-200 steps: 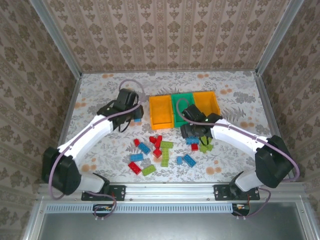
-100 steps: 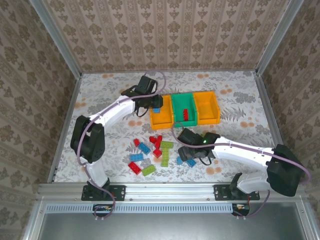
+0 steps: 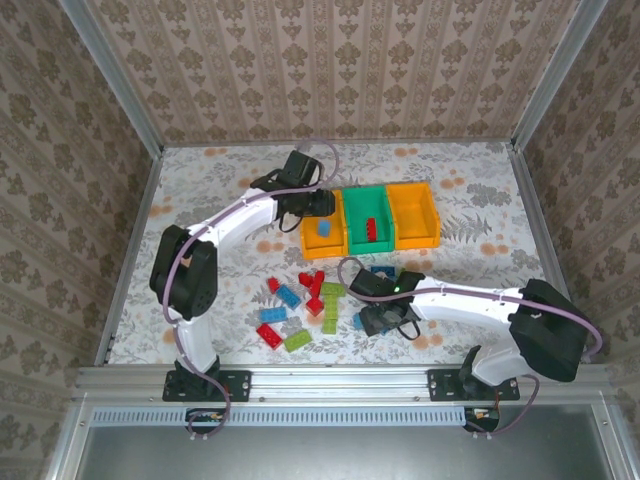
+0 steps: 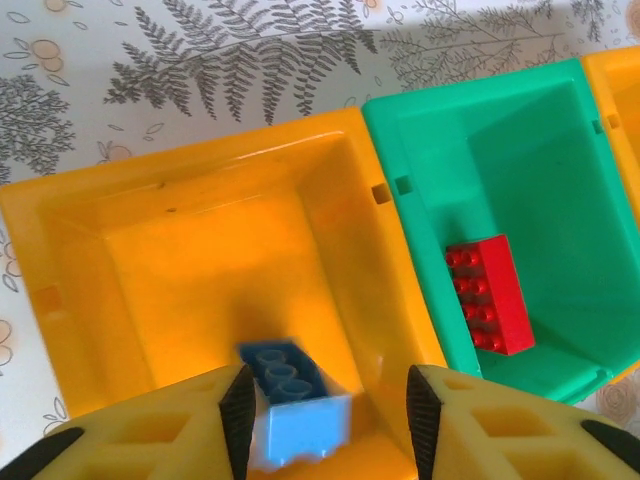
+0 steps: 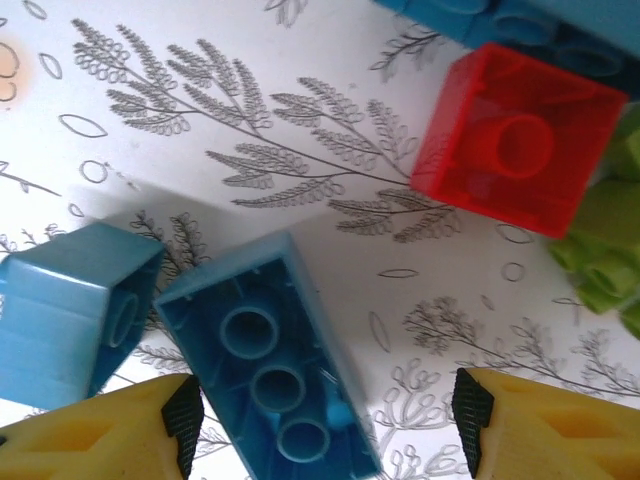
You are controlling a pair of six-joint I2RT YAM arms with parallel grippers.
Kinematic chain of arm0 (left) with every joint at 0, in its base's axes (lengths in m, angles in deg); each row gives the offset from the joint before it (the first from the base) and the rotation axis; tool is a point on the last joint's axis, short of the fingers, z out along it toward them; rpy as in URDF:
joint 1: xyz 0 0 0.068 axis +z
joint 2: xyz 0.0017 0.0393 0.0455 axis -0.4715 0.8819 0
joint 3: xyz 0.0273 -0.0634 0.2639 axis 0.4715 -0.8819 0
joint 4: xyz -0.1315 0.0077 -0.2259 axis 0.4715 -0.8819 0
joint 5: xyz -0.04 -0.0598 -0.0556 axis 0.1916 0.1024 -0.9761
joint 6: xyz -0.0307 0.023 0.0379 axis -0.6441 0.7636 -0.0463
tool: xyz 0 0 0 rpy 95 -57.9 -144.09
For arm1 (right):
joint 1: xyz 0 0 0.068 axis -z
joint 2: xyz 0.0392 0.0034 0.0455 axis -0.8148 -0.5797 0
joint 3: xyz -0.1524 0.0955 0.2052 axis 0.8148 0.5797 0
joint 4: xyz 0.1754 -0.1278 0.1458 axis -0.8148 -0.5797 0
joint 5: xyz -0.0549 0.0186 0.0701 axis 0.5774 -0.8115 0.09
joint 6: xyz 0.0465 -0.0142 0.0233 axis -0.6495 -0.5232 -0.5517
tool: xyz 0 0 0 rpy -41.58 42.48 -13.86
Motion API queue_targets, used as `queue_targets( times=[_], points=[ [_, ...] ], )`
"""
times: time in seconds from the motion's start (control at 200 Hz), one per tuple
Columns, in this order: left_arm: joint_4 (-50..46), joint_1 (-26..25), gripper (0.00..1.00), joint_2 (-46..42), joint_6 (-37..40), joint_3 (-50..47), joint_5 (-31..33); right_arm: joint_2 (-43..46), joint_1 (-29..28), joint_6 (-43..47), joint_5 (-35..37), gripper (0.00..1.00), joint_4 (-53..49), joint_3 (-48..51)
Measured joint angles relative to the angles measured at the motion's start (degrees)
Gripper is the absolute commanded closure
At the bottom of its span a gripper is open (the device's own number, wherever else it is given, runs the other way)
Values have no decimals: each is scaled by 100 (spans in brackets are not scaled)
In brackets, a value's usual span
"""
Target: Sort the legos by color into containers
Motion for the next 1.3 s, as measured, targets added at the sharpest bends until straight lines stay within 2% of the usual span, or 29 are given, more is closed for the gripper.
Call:
queue_targets(
  times=[0.245, 0.325, 0.485, 0.545, 0.81, 0.97, 1.13, 1.3],
  points=[
    [0, -79, 35, 28, 0, 7, -13, -404, 0, 22, -208, 41, 2, 28],
    [9, -79, 30, 24, 2, -9, -9, -428, 0, 17, -254, 48, 44, 28],
    [109, -76, 23, -155, 13, -260, 61, -426, -22, 48, -262, 68, 72, 22],
    [125, -76, 21, -321, 26, -439, 122, -398, -22, 44, -229, 72, 48, 7],
    [278, -66, 5, -1412, 212, -1443, 601, 275, 76, 105, 79, 75, -46, -284],
    [472, 17, 1, -2116, 264, -2166, 901, 544, 494, 177, -2, 75, 623, -667],
    [507, 162, 0, -2516, 264, -2625, 1064, -107, 1078, 170, -446, 76, 1292, -1399],
    [446, 304, 0, -2837, 236, -3084, 1180, -1099, 1390, 170, -855, 74, 1631, -2544]
  ],
)
